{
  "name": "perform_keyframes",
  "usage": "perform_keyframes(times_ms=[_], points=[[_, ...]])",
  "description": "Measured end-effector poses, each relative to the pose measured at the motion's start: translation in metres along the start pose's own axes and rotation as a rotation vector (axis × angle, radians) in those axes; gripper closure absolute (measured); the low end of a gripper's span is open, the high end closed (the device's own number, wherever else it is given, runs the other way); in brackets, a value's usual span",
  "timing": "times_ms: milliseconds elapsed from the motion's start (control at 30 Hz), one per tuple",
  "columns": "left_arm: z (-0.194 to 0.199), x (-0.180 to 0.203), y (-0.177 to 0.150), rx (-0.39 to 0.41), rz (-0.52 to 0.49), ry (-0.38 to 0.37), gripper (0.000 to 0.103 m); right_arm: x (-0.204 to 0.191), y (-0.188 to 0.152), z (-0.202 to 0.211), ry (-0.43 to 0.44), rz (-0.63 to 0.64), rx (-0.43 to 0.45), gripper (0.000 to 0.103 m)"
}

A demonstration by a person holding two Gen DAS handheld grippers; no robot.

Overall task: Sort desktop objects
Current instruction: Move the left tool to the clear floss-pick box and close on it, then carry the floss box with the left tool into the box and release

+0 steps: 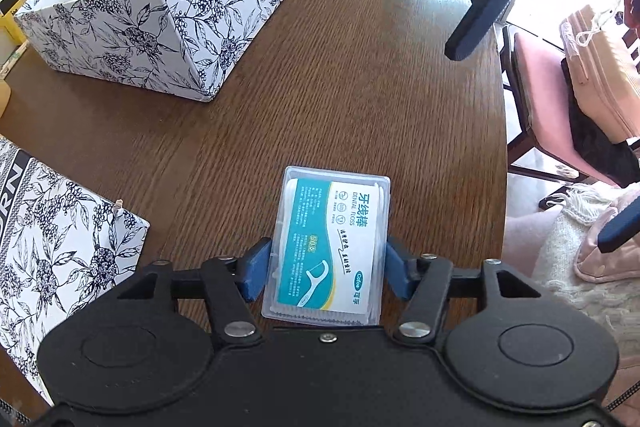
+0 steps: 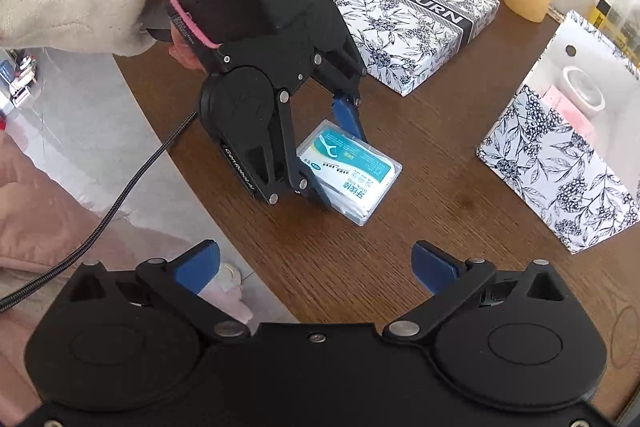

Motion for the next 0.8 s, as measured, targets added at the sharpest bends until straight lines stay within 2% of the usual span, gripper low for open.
perform_keyframes(times_ms=[133, 267, 400, 533, 800], points=[[0.007, 0.0, 0.005, 0.03, -0.008, 0.019, 0.046, 0.012, 0.011, -0.002, -0.002, 0.008, 0.018, 0.0], [0.043, -0.007, 0.024, 0.099, -0.017, 0.017, 0.046, 0.024, 0.018, 0.012, -0.027, 0.02, 0.036, 0.0], [0.09, -0.032, 0.064, 0.164, -0.059, 0.052, 0.046, 0.046, 0.033, 0.035, -0.041, 0.004, 0.064, 0.0], [0.11, -0.076, 0.118, 0.201, -0.07, 0.113, 0.046, 0.07, 0.046, 0.052, -0.022, -0.042, 0.088, 0.0], [0.044, -0.145, 0.174, 0.137, -0.076, 0.065, 0.046, 0.117, 0.072, 0.083, 0.038, -0.151, 0.13, 0.0]])
Point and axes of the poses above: each gripper's, at about its wrist camera, not at the fingertips, and z roughly against the way its jaws point, x to its right, y to its top, the point moved 5 cm from there along -z, roughly the way its jaws point, and after that the axes turned 11 degrees about -z, right-handed, at the moved point
